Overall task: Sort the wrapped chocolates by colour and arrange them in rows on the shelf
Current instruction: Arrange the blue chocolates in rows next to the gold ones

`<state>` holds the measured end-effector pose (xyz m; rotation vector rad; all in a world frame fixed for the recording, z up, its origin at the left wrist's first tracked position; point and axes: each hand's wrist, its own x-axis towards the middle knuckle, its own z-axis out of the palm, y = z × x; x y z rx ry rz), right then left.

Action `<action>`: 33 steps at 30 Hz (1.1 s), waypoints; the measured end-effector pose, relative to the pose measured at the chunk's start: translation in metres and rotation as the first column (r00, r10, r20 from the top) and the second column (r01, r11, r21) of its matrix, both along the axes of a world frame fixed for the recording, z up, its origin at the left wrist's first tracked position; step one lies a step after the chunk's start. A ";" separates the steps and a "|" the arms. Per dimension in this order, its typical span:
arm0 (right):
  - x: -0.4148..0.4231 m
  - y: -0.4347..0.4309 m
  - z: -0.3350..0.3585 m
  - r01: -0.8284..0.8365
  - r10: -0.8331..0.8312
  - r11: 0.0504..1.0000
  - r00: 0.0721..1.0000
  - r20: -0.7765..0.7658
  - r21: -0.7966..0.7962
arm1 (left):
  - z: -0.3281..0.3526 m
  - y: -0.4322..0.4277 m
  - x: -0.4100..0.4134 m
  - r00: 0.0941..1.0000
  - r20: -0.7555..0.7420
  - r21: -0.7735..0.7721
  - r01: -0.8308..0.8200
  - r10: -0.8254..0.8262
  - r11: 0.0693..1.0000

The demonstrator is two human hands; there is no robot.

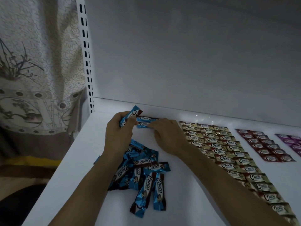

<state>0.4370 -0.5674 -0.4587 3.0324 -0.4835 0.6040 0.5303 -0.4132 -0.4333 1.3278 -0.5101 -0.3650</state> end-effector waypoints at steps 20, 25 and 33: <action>-0.032 0.052 0.061 -0.261 -0.334 0.294 0.874 0.354 0.920 | 0.005 0.003 -0.007 0.974 0.160 -0.013 0.166 -0.162 0.986; -0.034 0.052 0.055 -0.405 -0.419 0.119 0.807 0.416 0.907 | 0.009 0.005 -0.012 0.946 0.222 0.015 0.237 -0.235 0.971; -0.031 0.038 0.036 -0.059 -0.312 0.602 0.901 0.302 0.796 | 0.005 0.004 -0.005 1.000 0.013 -0.035 0.025 -0.025 0.999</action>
